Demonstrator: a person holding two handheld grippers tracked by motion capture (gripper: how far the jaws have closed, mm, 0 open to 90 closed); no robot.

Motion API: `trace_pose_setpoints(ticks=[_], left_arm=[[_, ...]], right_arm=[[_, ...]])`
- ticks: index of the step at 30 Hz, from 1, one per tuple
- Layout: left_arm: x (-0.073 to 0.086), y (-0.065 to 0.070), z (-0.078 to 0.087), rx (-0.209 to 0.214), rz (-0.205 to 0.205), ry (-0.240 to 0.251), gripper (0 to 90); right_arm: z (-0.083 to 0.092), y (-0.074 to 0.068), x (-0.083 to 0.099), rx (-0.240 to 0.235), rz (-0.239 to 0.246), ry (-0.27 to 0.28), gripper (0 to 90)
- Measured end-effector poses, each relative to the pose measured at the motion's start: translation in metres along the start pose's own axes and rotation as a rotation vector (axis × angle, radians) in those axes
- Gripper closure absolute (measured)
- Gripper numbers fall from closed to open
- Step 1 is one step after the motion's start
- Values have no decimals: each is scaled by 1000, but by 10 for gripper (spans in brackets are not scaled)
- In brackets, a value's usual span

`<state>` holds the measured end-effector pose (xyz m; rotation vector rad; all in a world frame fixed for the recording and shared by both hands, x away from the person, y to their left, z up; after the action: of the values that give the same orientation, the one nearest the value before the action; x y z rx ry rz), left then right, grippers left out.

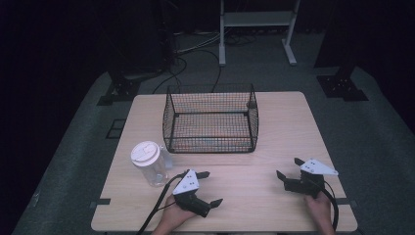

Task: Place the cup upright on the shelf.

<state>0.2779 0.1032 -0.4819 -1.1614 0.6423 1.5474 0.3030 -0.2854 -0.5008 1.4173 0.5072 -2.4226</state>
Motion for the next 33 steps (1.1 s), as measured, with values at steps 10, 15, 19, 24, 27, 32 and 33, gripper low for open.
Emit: trace_pose_setpoints(ticks=[10, 15, 19, 24, 27, 32, 33], left_arm=[[-3, 2, -1, 2, -12, -9, 15], [-7, 3, -1, 14, -23, -5, 15], [-10, 5, 1, 26, -22, -3, 15], [-22, 5, 12, 36, -10, 17, 15], [-30, 3, 19, 37, -16, 10, 15], [-53, 1, 36, 34, -39, -3, 15], [-58, 0, 40, 37, -48, -11, 15]], right_arm=[[0, 0, 0, -4, 3, -2, 135], [-1, -1, 0, -2, 15, -6, 135], [-1, -1, 0, 0, 12, -6, 135], [0, 0, 0, -2, 4, -5, 135], [0, 0, 0, -3, 5, -6, 135], [0, -1, 0, -4, 7, -6, 135], [-1, -1, 0, -3, 8, -6, 135]])
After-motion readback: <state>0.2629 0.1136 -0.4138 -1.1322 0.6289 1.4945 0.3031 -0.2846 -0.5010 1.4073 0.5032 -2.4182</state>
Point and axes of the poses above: each handheld gripper's, and its own axes: z roughly backward along the jaws, x roughly out of its underside, y roughly to its right, the point moved 1 cm from there along -z, roughly forward along the jaws, and after that the axes turned 12 degrees about -z, right-handed, at the moved point
